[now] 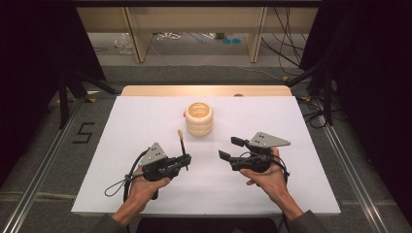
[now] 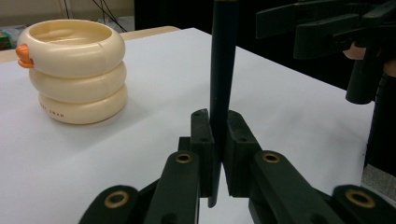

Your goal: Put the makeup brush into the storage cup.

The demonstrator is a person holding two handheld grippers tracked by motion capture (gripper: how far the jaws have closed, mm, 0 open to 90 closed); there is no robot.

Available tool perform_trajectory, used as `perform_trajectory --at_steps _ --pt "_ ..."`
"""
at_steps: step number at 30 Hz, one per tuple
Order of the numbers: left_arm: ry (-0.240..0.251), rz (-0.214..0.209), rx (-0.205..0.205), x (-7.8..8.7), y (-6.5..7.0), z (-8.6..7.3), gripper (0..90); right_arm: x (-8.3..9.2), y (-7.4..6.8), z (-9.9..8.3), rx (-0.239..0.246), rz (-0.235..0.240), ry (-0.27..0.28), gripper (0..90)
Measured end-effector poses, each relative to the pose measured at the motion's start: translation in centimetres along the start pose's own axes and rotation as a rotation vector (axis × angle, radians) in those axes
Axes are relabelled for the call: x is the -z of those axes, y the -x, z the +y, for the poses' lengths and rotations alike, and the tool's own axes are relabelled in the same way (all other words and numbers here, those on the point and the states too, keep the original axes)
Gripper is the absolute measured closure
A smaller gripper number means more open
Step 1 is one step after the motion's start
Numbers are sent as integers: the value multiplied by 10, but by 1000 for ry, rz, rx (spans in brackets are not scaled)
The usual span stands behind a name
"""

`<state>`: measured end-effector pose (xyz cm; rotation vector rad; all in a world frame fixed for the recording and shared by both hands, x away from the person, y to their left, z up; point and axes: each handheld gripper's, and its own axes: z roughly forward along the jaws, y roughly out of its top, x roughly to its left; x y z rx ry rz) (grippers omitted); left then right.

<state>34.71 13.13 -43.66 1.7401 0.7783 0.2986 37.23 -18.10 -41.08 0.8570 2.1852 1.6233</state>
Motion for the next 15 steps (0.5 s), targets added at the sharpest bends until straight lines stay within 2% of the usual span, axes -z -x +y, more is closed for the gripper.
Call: perform_trajectory --at_steps 6,11,14,15 --pt "1 19 13 1 -2 0 837 6 3 -4 -1 -20 13 306" --pt "1 19 0 2 -6 1 837 11 6 -8 -12 -34 2 285" --pt "9 17 18 2 -6 1 837 14 6 -9 -12 -57 -2 262" --pt "3 23 6 3 -6 1 837 14 6 -10 -12 -57 9 261"
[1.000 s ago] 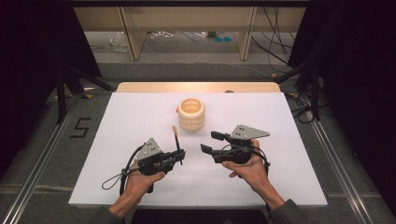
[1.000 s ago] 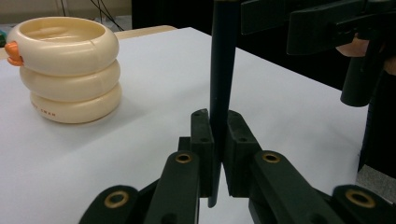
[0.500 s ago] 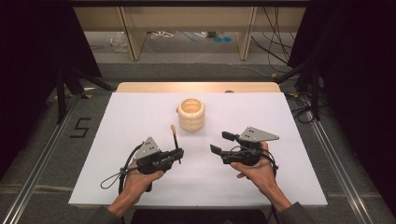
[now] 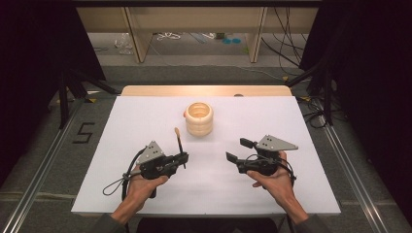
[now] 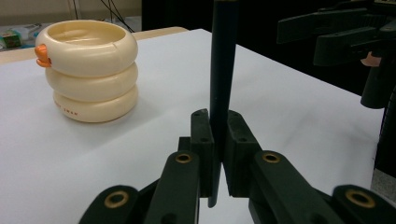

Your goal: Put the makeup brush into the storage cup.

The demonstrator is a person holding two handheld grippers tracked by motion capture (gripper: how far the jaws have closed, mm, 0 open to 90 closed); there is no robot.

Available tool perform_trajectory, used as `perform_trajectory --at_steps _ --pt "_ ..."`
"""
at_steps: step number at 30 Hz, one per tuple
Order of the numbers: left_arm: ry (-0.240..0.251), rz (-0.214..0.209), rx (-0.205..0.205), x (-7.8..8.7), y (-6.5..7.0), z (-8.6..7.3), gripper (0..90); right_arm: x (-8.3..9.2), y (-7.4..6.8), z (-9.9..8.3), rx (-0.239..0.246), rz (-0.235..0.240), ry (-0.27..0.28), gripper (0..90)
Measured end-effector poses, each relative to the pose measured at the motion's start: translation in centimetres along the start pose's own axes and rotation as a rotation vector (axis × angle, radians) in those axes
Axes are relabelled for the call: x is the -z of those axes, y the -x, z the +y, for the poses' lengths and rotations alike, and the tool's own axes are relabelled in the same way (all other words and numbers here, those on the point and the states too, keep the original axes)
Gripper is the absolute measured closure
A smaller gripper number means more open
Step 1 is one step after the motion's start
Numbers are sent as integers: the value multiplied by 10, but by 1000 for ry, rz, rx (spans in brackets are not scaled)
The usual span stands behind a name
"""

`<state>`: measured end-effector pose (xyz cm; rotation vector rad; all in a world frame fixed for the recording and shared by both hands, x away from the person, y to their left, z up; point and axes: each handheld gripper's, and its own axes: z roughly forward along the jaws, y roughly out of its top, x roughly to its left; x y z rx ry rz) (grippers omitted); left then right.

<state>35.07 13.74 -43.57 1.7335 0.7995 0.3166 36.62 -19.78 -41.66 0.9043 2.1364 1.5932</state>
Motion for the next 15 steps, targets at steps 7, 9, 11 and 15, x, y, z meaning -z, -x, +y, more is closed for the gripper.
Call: perform_trajectory --at_steps 7,9,11,15 --pt "7 0 7 0 -3 1 837 6 2 -7 7 -31 -17 231" --pt "1 8 9 1 -4 2 837 7 2 -9 5 -24 -3 220" --pt "6 9 5 2 -5 3 837 10 2 -11 4 -42 -10 201" --pt "14 18 16 3 -8 4 837 14 1 -15 -1 -39 -16 170"
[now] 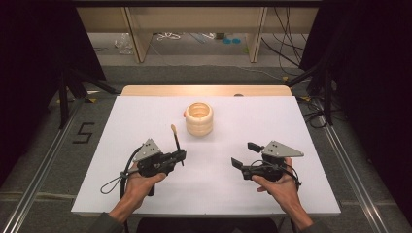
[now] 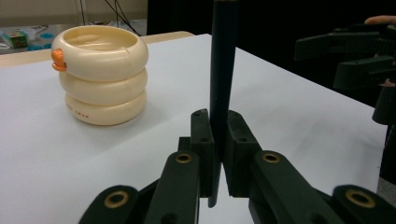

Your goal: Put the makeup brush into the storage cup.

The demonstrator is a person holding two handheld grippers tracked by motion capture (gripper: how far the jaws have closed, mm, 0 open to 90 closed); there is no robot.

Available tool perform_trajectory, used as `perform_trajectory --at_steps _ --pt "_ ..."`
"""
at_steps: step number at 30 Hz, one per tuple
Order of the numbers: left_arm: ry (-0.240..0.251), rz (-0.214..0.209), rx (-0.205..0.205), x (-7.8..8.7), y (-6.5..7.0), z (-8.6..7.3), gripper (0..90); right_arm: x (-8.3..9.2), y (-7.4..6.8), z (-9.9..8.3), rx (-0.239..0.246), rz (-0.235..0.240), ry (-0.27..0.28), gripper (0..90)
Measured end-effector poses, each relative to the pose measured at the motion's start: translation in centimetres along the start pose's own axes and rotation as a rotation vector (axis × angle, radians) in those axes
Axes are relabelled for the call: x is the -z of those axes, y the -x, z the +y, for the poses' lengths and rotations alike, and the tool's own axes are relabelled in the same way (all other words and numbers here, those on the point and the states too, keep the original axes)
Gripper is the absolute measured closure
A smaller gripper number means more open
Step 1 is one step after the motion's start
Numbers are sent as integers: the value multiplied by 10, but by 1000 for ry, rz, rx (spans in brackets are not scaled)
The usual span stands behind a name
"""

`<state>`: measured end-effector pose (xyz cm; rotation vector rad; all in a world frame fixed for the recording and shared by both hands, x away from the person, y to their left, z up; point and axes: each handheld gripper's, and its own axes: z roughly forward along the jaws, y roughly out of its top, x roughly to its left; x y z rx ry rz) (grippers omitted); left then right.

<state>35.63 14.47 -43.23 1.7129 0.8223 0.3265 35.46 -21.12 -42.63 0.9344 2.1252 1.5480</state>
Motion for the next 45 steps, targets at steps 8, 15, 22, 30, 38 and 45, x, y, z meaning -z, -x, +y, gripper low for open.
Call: perform_trajectory --at_steps 8,15,22,30,38,45 --pt "-2 16 12 -1 -5 2 837 8 -1 -6 -8 10 14 161" --pt "19 31 26 -2 -11 8 837 13 -2 -11 -9 11 11 161" --pt "14 50 31 -8 -19 11 837 12 -3 -13 -12 9 3 162" --pt "20 61 36 -11 -25 18 837 13 -3 -13 -17 10 2 163" --pt "23 63 26 -16 -30 25 836 10 -3 -14 -15 20 25 165" --pt "15 66 38 -25 -36 31 837 10 -5 -15 -12 19 22 165"
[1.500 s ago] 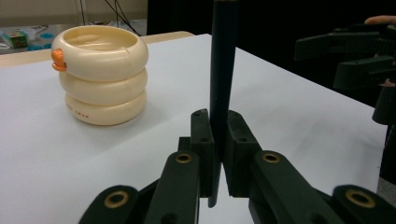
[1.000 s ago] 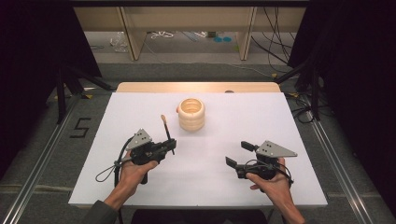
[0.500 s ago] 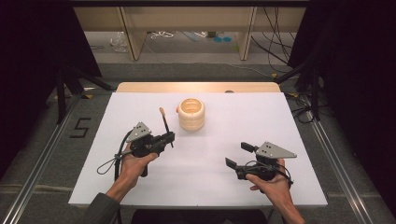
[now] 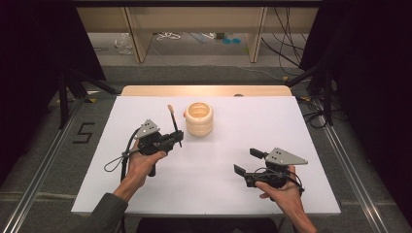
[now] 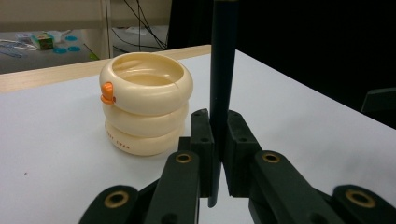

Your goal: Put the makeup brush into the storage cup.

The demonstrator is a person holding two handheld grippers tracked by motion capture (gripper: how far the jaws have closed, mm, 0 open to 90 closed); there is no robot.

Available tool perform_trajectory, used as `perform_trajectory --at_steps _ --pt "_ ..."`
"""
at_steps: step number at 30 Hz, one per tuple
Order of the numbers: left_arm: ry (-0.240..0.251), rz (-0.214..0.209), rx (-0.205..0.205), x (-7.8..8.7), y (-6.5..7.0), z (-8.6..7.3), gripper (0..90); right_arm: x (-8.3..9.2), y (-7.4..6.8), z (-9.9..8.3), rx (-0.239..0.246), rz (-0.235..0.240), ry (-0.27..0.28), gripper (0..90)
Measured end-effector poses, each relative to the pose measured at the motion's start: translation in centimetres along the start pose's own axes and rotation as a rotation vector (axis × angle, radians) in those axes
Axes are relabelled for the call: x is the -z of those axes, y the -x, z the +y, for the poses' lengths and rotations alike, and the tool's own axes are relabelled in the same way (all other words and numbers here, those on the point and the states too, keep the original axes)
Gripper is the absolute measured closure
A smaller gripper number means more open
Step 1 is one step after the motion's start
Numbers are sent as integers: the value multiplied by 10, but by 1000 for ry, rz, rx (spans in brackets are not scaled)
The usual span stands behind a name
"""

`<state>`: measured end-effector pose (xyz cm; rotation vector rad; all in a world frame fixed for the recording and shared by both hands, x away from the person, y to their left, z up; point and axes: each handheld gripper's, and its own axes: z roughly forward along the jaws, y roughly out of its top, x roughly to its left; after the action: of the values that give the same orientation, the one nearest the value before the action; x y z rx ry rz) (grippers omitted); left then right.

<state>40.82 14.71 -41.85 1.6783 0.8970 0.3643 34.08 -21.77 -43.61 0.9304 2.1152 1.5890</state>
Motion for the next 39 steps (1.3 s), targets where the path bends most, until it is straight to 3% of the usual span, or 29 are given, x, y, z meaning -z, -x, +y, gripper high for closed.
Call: perform_trajectory --at_steps 6,7,11,13,14,15,17,25,28,29,33,34,39 --pt "-3 17 0 -6 -7 2 837 -1 -1 -1 -1 8 9 165" --pt "2 25 21 -7 -7 3 837 -1 -1 -1 -2 8 8 165" --pt "14 20 -1 -10 -9 12 837 -2 0 -1 6 9 19 165" --pt "15 24 0 -12 -9 16 837 2 1 0 20 -24 -13 165" --pt "9 25 -15 -13 -9 19 837 0 1 0 14 -12 12 165" --pt "12 25 -14 -15 -10 21 837 -1 1 0 13 -4 22 165" --pt "18 29 -13 -18 -10 26 837 3 0 0 -1 -9 -27 166" --pt "17 37 -14 -28 -11 36 837 -1 -1 -1 -13 16 9 168" --pt "18 40 -20 -32 -13 40 837 -1 0 -1 10 1 4 168" --pt "22 41 -16 -33 -13 42 837 -1 -1 -1 -13 15 -1 169" --pt "28 49 -20 -36 -17 48 837 -1 -1 -1 -13 16 -7 170" --pt "31 52 -9 -37 -17 49 837 -1 0 -1 10 8 5 170" --pt "35 53 -22 -39 -19 55 837 -1 0 -1 17 1 -6 171"
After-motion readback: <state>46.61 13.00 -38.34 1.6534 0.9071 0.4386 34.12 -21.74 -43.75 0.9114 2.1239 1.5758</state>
